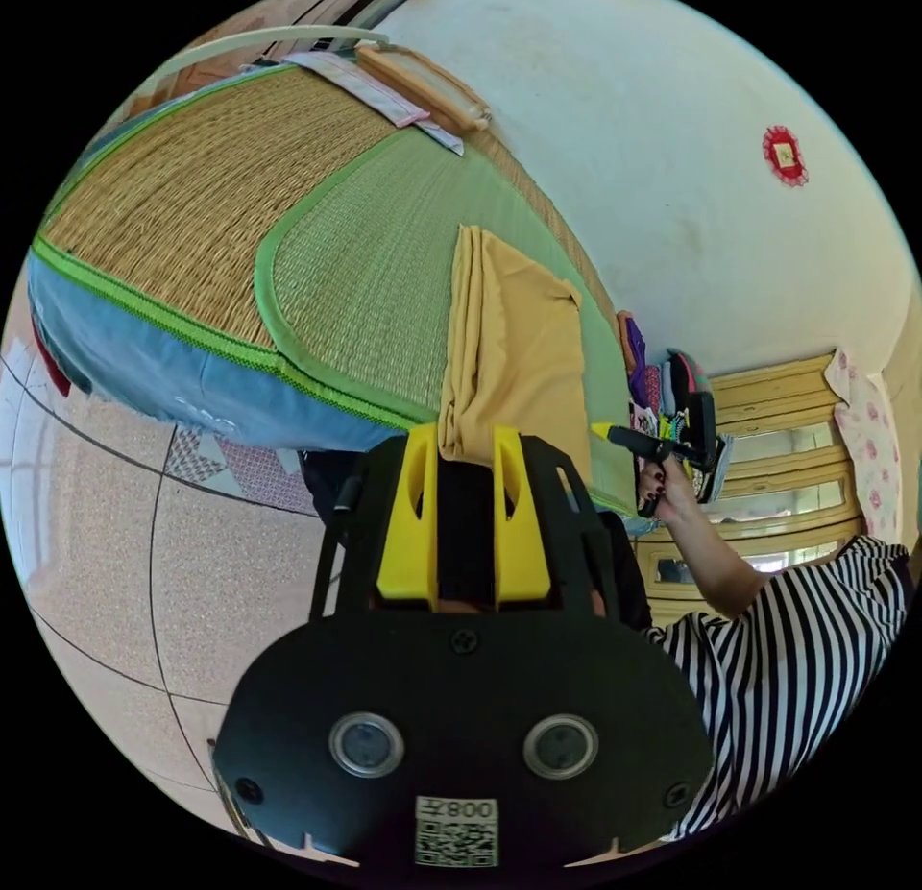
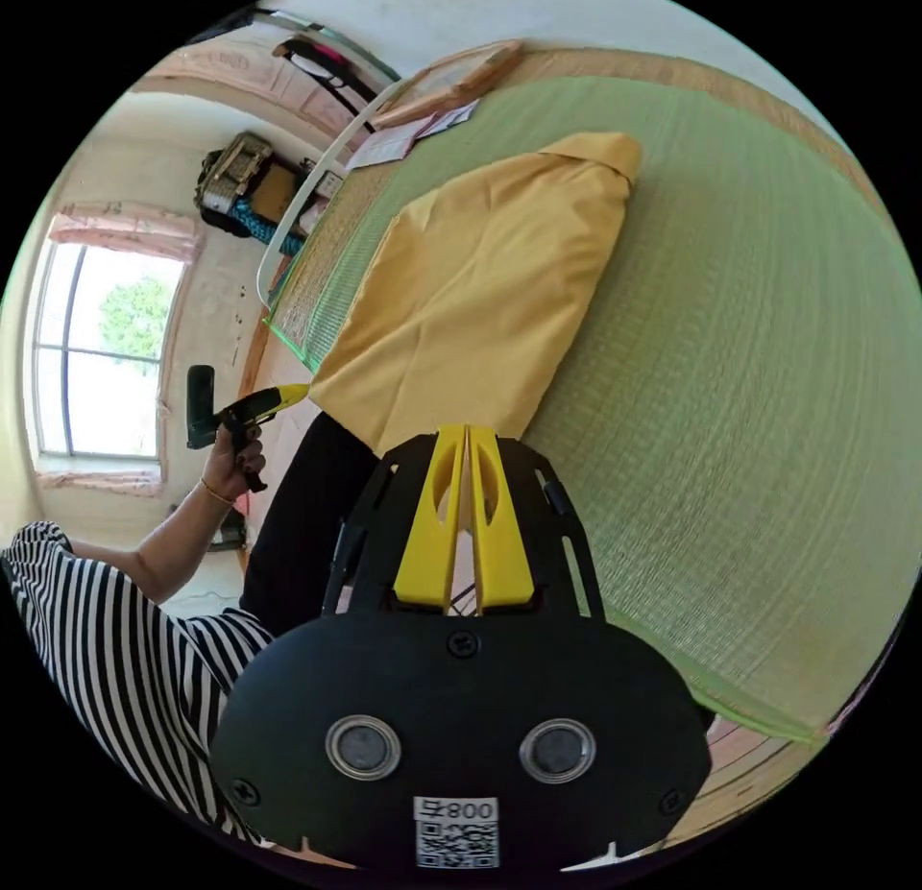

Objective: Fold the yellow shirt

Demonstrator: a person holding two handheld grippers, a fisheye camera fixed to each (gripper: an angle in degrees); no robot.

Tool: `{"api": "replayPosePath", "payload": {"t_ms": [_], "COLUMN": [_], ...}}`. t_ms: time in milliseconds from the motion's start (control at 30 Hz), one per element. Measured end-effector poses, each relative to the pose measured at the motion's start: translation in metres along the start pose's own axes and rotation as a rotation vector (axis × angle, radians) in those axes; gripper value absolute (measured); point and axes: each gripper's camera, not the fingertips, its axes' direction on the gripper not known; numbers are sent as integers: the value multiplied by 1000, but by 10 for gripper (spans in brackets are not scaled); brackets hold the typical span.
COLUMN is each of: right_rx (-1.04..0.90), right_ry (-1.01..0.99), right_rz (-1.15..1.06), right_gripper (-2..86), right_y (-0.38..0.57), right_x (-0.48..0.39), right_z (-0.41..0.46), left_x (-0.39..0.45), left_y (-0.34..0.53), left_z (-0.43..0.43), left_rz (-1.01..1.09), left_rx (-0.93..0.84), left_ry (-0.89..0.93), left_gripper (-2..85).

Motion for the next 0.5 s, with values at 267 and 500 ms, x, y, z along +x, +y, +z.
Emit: {"api": "replayPosePath", "payload": {"t_ms": [267, 500], "right_rx": [-1, -22], "right_ry": [-176, -293], "right_rz": [197, 234], "right_gripper": [67, 43], "right_y": [48, 43], "right_x": [59, 83], "right_z": [17, 52], "left_x": [-1, 8], "left_y": [-1, -1], "left_z": [41, 60], "left_rz": [-54, -83], "left_rx": [-87, -118], "left_ry": [99, 108], "left_gripper": [85, 46]}}
